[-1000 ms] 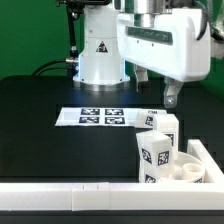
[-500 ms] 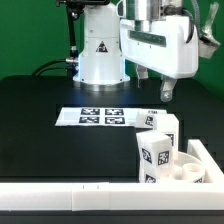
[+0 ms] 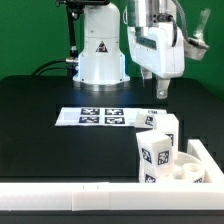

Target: Assemble stool

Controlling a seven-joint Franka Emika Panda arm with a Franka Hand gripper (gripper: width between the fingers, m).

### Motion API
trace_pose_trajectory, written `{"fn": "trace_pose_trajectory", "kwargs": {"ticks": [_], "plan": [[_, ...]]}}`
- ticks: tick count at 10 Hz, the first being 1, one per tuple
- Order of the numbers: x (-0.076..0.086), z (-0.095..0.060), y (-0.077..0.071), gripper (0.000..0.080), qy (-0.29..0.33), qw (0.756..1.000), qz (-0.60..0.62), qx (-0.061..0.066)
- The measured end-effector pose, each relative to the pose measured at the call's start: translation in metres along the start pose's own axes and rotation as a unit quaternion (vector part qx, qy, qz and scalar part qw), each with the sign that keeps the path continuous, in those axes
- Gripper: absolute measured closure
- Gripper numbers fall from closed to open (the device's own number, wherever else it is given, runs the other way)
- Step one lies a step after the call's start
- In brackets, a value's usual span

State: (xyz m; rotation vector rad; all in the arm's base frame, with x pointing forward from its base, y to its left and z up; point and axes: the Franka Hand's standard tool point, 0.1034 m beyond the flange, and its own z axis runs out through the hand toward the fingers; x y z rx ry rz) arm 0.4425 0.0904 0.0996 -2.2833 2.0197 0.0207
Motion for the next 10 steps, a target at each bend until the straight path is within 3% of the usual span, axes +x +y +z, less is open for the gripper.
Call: {"fn": "trace_pose_trajectory", "kwargs": {"ticks": [4,5,7,8,10], "plan": [[0.001,0.002,-0.004,0.0151,-0.001,1.000,-0.008,0.000],[0.004,0.012,0.009,0.0151,0.001,1.000,0.027,0.013],[0.007,0.028,0.041,0.0151,0.001,0.996,0.087,0.025],[0.007,0.032,0.042,0.0151,0.004,0.995,0.097,0.031],[0.013,0.039,0.046,0.0151,0.008,0.996,0.090,0.026]]}}
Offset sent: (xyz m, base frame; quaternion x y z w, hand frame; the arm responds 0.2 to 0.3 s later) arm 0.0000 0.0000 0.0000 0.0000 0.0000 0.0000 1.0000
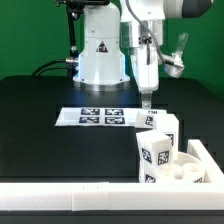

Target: Assemble stool

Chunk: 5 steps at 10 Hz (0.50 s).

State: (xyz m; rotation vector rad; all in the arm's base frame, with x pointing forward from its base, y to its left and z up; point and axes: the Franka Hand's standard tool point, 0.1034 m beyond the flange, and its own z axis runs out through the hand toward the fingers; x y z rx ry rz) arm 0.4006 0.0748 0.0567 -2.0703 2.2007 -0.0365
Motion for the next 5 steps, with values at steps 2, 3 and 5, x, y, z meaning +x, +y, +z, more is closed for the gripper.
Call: {"fn": "trace_pose_trajectory", "kwargs": {"ticks": [2,3,5], "plan": [[-0.002,-0.006,0.005,0.0151,-0.016,0.999,0.044,0.009],[-0.008,-0.006,0.009,0.0151,-0.021,0.998,0.055,0.008],[-0.017,0.002,0.020,0.0151,-0.014,0.998,0.055,0.007]]}}
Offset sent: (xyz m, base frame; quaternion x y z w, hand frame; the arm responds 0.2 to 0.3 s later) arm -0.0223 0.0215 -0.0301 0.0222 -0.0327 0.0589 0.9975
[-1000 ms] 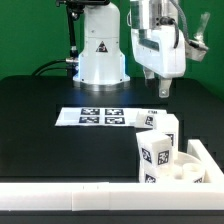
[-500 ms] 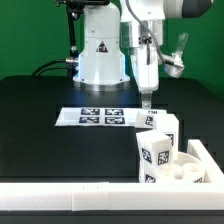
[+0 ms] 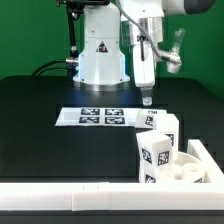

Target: Assemble stool

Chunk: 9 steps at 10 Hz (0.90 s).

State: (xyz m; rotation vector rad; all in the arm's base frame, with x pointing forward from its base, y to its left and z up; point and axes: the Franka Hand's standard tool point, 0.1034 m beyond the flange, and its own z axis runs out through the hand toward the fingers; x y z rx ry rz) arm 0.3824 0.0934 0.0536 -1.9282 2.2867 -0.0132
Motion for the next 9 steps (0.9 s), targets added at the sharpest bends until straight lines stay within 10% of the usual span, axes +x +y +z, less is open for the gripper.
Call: {"fn": "trace_pose_trajectory", "kwargs": {"ticks": [9], "plan": [[0.016,0.054,0.026,0.0239,0.047,0.997,-0.048,-0.041]]}}
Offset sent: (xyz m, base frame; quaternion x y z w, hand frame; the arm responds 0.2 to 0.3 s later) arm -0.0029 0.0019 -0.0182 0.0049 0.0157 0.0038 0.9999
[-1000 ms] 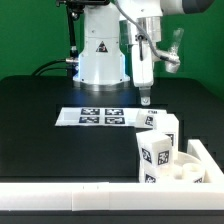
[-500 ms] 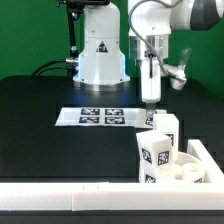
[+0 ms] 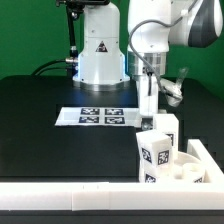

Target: Assemble stool

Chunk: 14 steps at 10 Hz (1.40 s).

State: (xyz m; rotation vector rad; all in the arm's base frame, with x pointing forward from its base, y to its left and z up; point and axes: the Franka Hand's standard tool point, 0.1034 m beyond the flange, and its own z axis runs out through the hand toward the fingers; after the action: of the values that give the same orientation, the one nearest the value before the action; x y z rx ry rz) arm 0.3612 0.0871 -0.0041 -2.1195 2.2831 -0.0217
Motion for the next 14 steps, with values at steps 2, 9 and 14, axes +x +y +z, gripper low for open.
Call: {"fn": "trace_pose_trajectory", "kwargs": {"ticks": [2,9,14], "plan": [[0.002,0.000,0.000,0.0376,0.001,1.000,-0.029,-0.001],[0.024,-0.056,-0.050,0.0468,-0.009,0.882,-0.468,0.057],[0.033,-0.051,-0.055,0.0466,-0.005,0.834,-0.550,0.048]]}}
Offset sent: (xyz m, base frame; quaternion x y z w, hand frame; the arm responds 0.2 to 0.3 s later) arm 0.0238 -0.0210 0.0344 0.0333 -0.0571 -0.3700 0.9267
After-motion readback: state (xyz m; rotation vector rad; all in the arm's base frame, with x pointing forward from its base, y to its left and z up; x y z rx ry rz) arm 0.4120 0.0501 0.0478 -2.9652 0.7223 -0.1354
